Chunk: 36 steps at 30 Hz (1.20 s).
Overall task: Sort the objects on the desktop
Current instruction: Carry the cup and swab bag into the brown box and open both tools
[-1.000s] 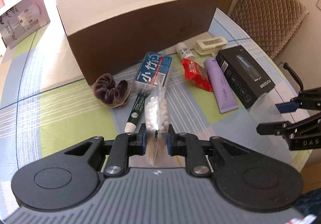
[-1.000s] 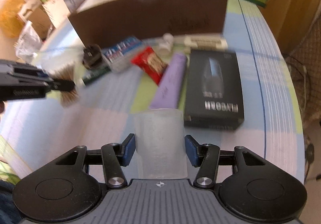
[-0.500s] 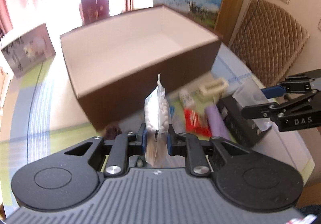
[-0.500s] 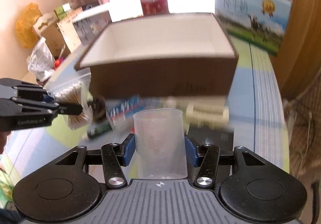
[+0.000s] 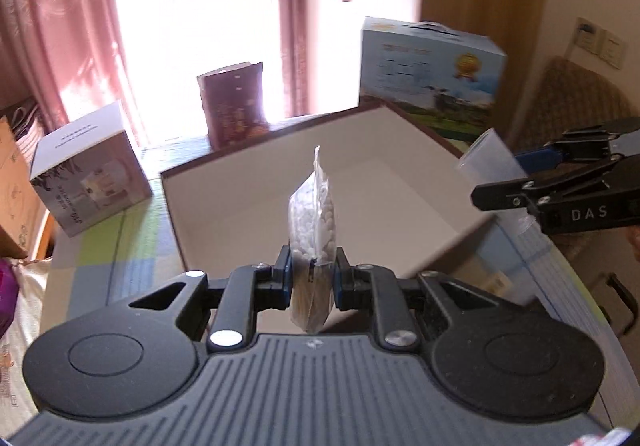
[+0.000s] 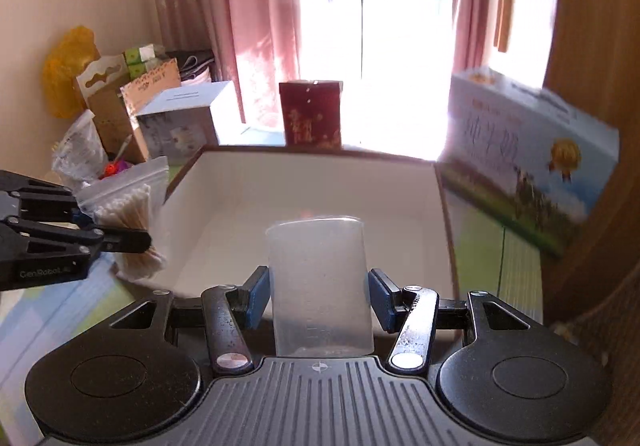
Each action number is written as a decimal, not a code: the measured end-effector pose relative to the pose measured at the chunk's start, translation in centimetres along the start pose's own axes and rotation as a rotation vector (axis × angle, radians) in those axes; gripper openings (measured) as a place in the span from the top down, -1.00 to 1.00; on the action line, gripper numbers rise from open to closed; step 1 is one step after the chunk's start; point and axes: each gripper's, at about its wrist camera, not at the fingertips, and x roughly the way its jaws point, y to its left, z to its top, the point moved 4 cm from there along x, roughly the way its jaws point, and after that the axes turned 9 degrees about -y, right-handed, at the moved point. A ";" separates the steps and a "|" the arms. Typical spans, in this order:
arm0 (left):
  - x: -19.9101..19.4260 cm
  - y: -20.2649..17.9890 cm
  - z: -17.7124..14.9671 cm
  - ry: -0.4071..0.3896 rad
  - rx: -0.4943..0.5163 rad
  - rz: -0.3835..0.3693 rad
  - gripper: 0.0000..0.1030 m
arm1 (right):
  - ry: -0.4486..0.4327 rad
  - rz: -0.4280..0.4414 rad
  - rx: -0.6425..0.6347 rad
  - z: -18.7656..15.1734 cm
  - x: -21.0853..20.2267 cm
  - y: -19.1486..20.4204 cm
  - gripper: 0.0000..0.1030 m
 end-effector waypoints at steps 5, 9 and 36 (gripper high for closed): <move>4.2 2.3 0.8 0.079 -0.042 0.038 0.71 | 0.035 -0.027 -0.043 0.7 4.5 -1.3 0.02; 7.4 3.0 -0.1 0.169 -0.086 0.038 0.71 | 0.107 -0.037 -0.068 -0.6 7.6 -2.2 0.02; 13.9 3.6 -4.9 0.428 -0.014 0.056 0.32 | 0.279 -0.078 -0.228 -4.1 13.0 -4.1 -0.49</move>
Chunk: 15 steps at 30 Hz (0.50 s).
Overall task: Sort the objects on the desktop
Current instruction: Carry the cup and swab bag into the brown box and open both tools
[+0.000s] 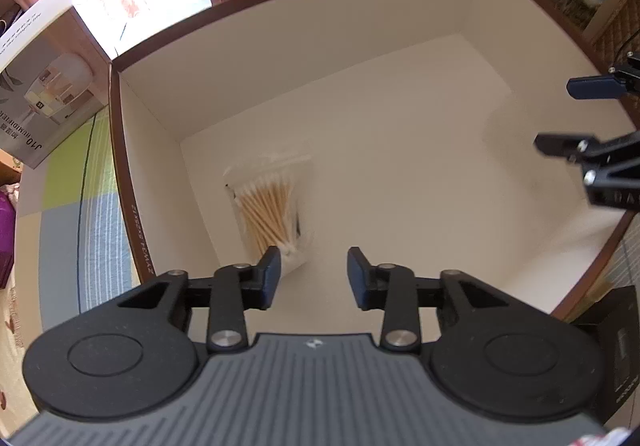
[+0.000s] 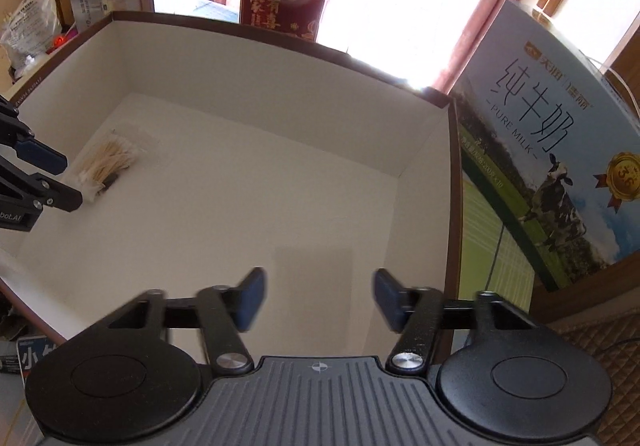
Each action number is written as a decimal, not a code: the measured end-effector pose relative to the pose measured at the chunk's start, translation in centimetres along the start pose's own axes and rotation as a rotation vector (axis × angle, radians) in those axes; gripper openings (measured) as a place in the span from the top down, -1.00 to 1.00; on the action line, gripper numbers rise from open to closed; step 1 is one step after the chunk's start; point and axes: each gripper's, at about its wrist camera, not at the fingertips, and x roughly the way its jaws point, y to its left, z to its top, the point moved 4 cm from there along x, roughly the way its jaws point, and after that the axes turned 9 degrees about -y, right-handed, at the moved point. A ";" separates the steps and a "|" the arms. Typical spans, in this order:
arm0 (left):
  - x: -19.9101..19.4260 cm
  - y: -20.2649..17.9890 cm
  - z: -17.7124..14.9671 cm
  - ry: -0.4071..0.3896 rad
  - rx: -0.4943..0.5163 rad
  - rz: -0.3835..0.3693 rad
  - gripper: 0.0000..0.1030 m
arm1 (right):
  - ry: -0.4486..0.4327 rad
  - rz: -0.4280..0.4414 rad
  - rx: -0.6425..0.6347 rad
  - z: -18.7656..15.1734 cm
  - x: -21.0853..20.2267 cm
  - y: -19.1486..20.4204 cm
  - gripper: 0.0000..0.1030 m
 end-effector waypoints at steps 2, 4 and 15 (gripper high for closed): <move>-0.3 -0.4 0.2 -0.010 -0.004 -0.006 0.22 | -0.024 0.005 0.004 0.2 -0.4 0.0 -0.58; -0.6 -0.6 0.1 -0.023 0.004 -0.010 0.14 | -0.030 0.020 0.011 0.2 -0.8 0.0 -0.63; -2.3 -1.4 0.8 -0.065 0.006 -0.023 -0.35 | -0.071 0.056 0.020 -0.1 -3.3 -0.1 -0.89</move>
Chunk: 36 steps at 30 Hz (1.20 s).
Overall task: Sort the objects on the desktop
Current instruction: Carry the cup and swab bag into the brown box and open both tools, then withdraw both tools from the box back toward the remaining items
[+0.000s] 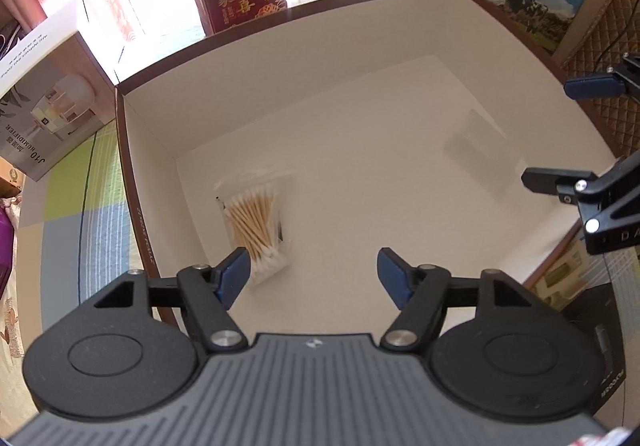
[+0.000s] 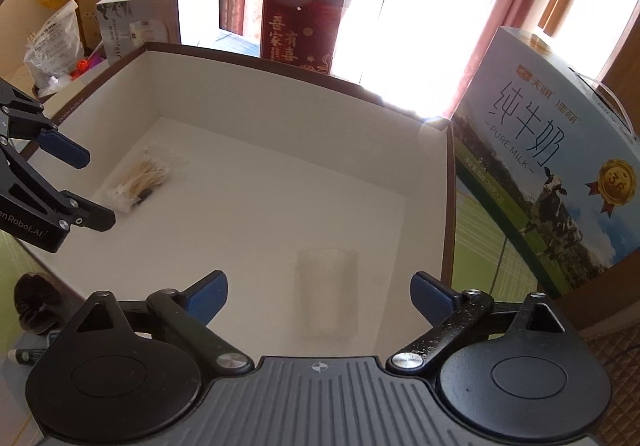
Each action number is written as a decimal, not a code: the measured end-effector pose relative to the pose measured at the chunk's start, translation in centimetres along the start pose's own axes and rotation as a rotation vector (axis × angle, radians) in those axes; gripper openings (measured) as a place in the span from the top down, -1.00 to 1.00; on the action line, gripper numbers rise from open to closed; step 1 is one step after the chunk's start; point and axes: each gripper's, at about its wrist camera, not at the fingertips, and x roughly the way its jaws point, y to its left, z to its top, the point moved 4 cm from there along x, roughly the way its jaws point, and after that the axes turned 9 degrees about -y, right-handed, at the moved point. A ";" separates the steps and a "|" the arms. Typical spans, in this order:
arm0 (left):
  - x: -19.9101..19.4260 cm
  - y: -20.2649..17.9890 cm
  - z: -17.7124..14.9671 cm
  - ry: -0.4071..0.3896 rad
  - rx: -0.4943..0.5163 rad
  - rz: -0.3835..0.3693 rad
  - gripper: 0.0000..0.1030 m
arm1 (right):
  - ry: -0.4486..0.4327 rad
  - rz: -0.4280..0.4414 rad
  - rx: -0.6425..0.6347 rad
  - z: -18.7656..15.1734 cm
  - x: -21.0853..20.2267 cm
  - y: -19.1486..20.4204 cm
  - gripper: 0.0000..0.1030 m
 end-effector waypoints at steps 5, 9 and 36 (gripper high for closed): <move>-1.3 -0.6 0.0 -0.017 0.008 -0.002 -0.45 | -0.007 0.002 0.047 0.0 -1.2 -0.1 -0.93; -2.3 -1.0 0.1 -0.031 0.008 -0.004 -0.53 | -0.018 -0.001 0.063 0.2 -2.1 -0.1 -0.95; -12.0 -3.7 -2.7 -0.169 -0.002 0.001 -0.70 | -0.138 0.071 0.261 -1.8 -12.5 2.2 -0.96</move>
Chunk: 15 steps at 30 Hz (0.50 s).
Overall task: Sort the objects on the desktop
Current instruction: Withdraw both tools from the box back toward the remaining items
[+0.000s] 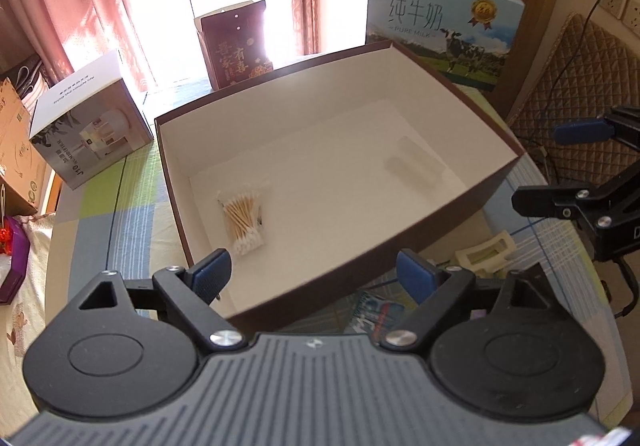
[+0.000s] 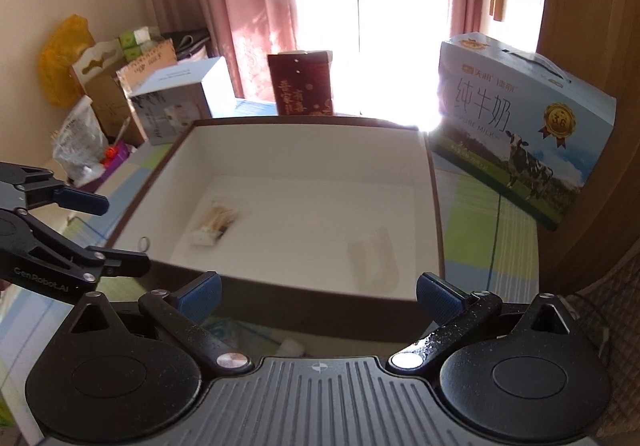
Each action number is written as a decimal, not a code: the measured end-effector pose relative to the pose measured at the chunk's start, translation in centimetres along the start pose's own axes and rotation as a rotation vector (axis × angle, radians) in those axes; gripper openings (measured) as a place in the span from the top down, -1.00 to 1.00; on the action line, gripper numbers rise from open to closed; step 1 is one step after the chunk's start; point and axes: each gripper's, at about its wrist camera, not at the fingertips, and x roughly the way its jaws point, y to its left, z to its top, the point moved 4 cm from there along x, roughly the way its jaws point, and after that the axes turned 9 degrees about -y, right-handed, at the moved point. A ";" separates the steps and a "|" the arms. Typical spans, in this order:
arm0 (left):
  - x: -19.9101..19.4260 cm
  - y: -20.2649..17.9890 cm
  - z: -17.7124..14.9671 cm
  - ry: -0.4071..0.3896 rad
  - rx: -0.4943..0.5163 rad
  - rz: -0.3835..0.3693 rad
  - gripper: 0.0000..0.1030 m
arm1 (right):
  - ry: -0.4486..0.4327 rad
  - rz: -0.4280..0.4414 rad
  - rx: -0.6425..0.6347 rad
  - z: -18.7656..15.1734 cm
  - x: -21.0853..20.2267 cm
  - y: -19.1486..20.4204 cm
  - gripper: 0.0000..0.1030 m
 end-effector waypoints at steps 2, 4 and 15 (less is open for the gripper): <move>-0.8 -0.2 -0.3 -0.008 -0.008 -0.007 -0.70 | -0.016 -0.004 0.009 -0.2 -0.9 0.3 -0.96; -1.5 -0.5 -0.7 -0.019 -0.011 -0.008 -0.70 | -0.031 -0.010 0.023 -0.5 -1.7 0.4 -0.96; -6.1 0.0 -4.0 -0.085 -0.040 0.037 -0.72 | -0.077 -0.055 0.108 -4.2 -6.3 1.0 -0.96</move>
